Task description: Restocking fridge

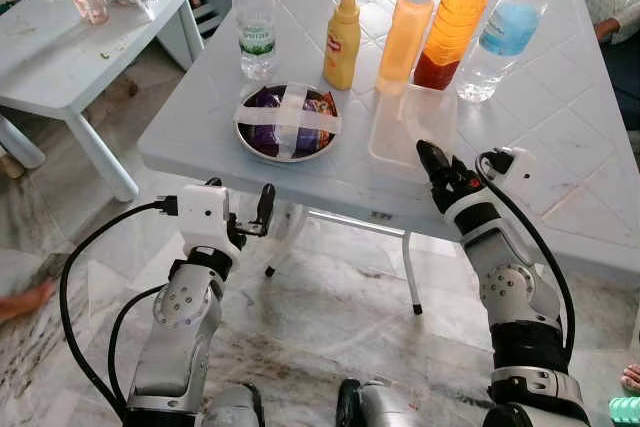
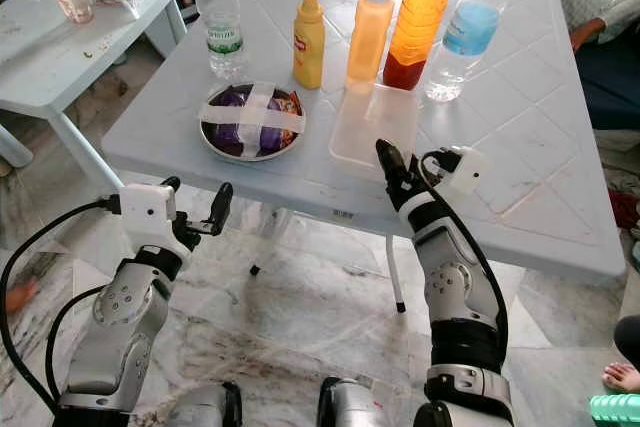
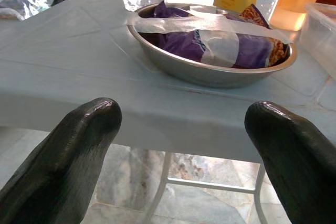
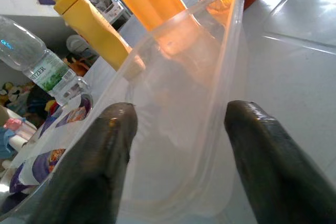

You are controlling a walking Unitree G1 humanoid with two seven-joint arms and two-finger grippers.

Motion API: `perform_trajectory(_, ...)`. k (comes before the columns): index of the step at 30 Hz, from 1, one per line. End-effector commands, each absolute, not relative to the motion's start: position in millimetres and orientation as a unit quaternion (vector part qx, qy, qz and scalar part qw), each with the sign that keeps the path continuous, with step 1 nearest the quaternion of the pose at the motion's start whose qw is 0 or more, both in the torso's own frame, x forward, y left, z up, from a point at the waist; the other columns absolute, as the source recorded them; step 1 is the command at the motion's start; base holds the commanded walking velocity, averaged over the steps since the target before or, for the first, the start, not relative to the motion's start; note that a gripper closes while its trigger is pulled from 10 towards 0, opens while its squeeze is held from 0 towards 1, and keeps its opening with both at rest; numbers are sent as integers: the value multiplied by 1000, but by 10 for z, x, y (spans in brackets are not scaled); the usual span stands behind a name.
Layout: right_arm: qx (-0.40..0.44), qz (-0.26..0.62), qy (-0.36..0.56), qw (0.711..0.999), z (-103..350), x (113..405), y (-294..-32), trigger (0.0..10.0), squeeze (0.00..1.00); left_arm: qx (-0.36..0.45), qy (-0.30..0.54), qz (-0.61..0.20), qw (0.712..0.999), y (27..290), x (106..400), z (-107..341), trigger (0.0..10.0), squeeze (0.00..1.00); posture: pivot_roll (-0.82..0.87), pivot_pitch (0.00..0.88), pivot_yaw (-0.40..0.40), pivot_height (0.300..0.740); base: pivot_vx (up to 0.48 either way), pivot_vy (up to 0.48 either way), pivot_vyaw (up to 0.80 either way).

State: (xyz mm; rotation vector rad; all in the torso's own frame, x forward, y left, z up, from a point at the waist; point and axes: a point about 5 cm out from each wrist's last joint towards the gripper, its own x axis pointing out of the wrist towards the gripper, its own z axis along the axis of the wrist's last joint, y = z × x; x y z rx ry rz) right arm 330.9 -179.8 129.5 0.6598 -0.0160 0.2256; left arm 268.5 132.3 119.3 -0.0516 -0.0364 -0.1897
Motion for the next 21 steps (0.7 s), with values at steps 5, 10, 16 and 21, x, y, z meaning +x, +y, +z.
perform_trajectory(5, 342, 97, 14, 935, 1204, 3302, -1798, 39, 0, -18, -17, -91, 996, 1320, 2686, 1194, 10000, 0, 140, 157, -47, 740, 0, 0, 0)
perform_trajectory(10, 350, 86, 22, 933, 1178, 3306, -1819, 0, 0, -18, -16, -93, 995, 1310, 2685, 1194, 10000, 0, 134, 162, -46, 740, 0, 0, 0)
perform_trajectory(16, 348, 69, 32, 934, 1141, 3315, -1846, 0, 0, -18, -17, -92, 995, 1304, 2684, 1198, 10000, 0, 135, 166, -48, 740, 0, 0, 0)
perform_trajectory(21, 375, 50, 35, 925, 1137, 3317, -1851, 0, 0, -17, -20, -89, 996, 1309, 2691, 1219, 10000, 0, 134, 168, -49, 740, 0, 0, 0)
